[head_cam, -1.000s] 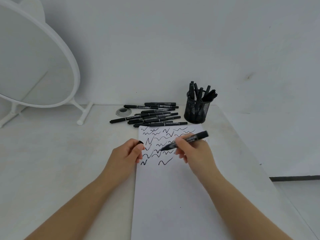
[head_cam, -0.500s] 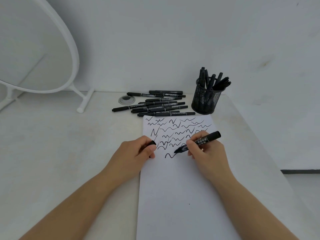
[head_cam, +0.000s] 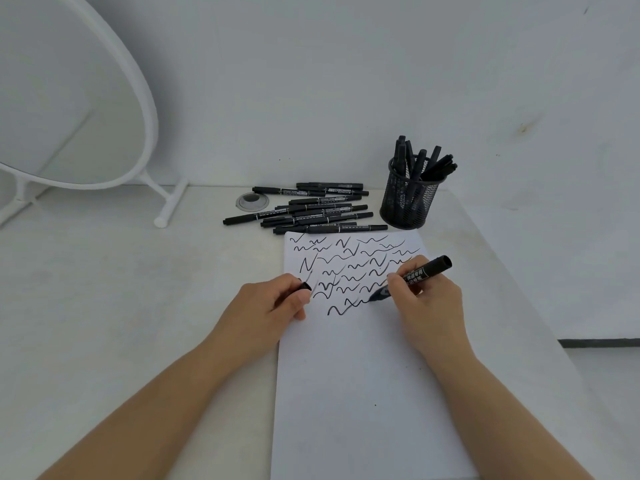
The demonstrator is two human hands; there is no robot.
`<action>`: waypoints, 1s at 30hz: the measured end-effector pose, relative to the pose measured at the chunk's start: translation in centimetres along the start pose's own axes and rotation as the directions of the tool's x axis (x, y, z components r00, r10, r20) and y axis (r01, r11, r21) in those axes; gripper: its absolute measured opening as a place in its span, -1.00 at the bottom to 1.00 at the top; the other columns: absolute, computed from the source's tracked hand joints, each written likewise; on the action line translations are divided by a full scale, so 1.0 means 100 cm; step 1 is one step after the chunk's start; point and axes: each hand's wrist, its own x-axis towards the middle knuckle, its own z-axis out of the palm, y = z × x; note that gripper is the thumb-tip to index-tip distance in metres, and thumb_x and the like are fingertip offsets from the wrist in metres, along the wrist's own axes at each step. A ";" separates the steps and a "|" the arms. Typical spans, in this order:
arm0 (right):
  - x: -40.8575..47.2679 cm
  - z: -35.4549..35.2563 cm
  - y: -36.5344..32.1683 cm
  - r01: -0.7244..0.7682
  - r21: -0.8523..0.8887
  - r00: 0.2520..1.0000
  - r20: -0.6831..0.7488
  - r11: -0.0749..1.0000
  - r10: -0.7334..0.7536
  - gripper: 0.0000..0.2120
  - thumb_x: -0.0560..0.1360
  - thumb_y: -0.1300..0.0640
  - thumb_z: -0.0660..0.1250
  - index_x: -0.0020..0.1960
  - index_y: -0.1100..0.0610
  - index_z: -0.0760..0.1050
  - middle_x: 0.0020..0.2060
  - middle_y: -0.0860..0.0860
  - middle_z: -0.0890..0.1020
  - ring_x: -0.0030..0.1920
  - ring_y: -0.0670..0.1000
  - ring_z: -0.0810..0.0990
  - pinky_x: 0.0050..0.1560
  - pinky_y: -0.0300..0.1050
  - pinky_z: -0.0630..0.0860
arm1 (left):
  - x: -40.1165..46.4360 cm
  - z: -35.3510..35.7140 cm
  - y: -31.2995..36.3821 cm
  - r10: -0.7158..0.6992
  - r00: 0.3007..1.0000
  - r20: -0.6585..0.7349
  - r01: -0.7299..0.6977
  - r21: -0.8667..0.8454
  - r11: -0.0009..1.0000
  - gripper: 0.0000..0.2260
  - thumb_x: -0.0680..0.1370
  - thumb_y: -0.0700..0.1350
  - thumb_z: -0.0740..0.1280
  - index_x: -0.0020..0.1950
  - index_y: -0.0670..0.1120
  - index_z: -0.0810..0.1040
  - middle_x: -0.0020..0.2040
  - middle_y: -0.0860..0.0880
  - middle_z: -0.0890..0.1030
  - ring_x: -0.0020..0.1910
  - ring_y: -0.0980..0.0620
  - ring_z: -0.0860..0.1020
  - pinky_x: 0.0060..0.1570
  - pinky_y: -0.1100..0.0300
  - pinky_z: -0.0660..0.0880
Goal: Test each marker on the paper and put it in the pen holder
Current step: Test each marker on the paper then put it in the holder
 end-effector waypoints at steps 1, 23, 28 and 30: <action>0.000 -0.001 -0.002 0.035 -0.005 0.999 -0.031 0.999 -0.035 -0.80 0.43 0.14 0.29 -0.34 -0.05 0.40 -0.48 -0.31 0.54 -0.50 -0.20 0.42 -0.47 -0.38 0.27 | -0.001 0.000 0.000 0.008 1.000 -0.006 -0.008 0.002 1.000 -0.81 0.56 0.00 0.23 -0.25 0.10 0.48 -0.34 0.19 0.60 -0.35 0.19 0.50 -0.23 0.28 0.41; -0.004 -0.002 -0.010 -0.221 0.561 0.922 0.387 0.798 -0.017 -0.85 0.38 0.11 0.27 -0.25 -0.02 0.62 -0.43 0.08 0.63 -0.44 -0.04 0.51 -0.51 -0.25 0.36 | -0.006 0.005 0.013 0.196 0.980 -0.026 -0.189 0.172 0.967 -0.83 0.50 0.08 0.19 -0.04 0.08 0.52 -0.23 0.14 0.52 -0.18 0.15 0.43 -0.17 0.29 0.36; -0.005 -0.002 -0.009 -0.212 0.534 0.887 0.456 0.818 -0.068 -0.86 0.37 0.12 0.27 -0.23 0.01 0.62 -0.37 0.11 0.66 -0.39 -0.03 0.54 -0.51 -0.25 0.36 | -0.007 0.003 0.018 0.232 0.972 -0.029 -0.223 0.190 0.956 -0.82 0.50 0.05 0.22 -0.03 0.03 0.55 -0.27 0.22 0.47 -0.19 0.17 0.43 -0.17 0.32 0.36; -0.006 -0.003 -0.008 -0.209 0.545 0.872 0.480 0.812 -0.098 -0.85 0.36 0.03 0.29 -0.23 0.05 0.61 -0.38 0.13 0.65 -0.39 0.00 0.53 -0.51 -0.23 0.35 | -0.009 0.003 0.021 0.256 0.966 -0.030 -0.245 0.196 0.949 -0.80 0.49 0.05 0.21 -0.03 0.02 0.56 -0.30 0.25 0.43 -0.20 0.20 0.41 -0.23 0.40 0.30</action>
